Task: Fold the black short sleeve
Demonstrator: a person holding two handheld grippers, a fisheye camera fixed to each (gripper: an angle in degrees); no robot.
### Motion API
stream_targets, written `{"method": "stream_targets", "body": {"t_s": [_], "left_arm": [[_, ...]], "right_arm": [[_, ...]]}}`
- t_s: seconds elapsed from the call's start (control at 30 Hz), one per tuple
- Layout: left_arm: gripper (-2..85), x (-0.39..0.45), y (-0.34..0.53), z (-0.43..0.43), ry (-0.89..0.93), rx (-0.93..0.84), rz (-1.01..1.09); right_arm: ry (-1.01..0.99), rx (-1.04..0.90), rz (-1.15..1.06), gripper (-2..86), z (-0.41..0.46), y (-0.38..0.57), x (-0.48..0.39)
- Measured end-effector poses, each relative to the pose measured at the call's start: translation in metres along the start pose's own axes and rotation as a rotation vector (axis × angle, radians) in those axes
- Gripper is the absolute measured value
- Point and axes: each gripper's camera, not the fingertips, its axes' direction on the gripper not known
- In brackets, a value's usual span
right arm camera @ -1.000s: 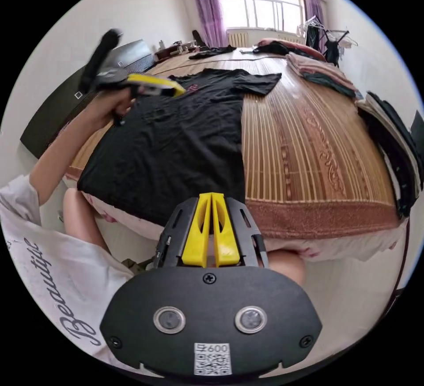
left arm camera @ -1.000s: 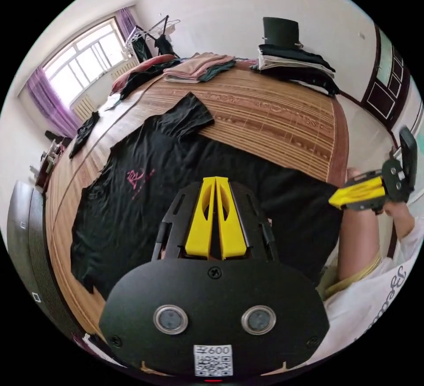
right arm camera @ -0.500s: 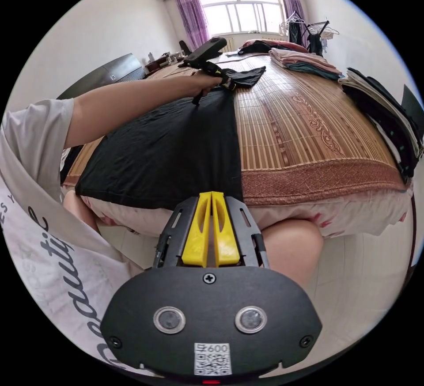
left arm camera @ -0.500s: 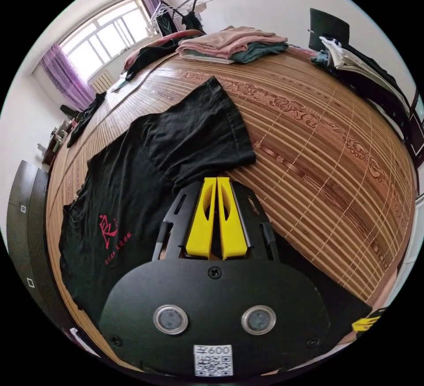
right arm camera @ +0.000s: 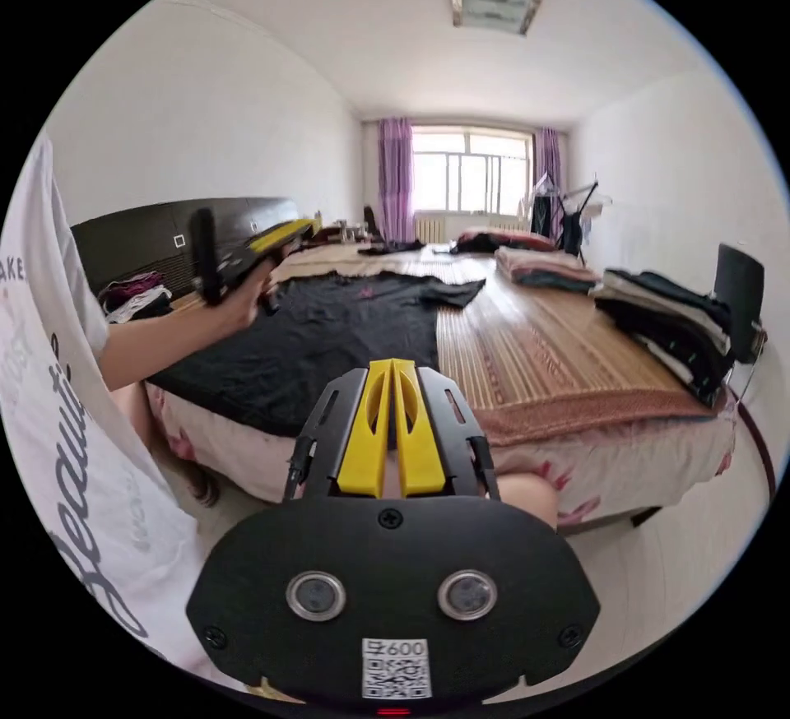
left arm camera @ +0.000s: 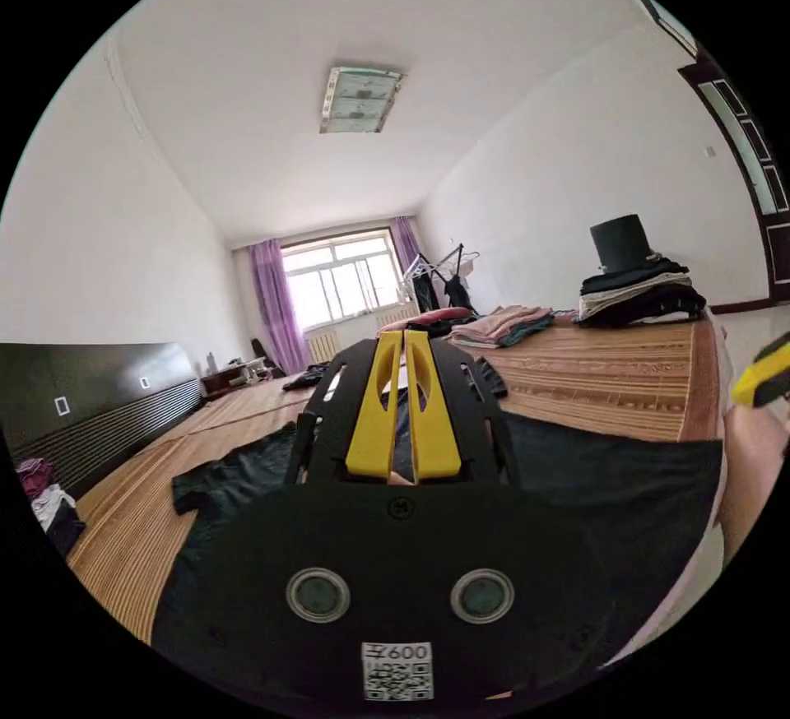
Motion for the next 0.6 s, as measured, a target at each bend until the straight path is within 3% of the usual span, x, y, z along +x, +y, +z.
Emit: {"method": "stream_targets", "body": {"t_s": [0.1,0.23,0.37,0.53,0.6], "left_arm": [[1.3,-0.074,0.032,-0.087,-0.077,-0.149,0.007],[1.1,-0.155,0.047,-0.172,-0.115,-0.239,-0.082],[0.8,-0.173,0.05,-0.189,-0.171,-0.322,-0.056],[0.8,-0.175,0.079,-0.182,-0.14,-0.313,-0.06],[0.9,-0.178,0.094,-0.178,-0.134,-0.347,-0.093]], "right_arm": [[-0.038,0.051,0.093,-0.8,0.003,0.0,0.0],[-0.166,0.05,-0.082,-0.4,0.018,-0.012,-0.035],[-0.083,-0.019,-0.025,2.0,0.039,-0.024,-0.053],[-0.053,-0.297,0.22,9.6,0.068,-0.012,-0.024],[-0.024,-0.341,0.169,8.5,0.067,0.0,-0.023]]}}
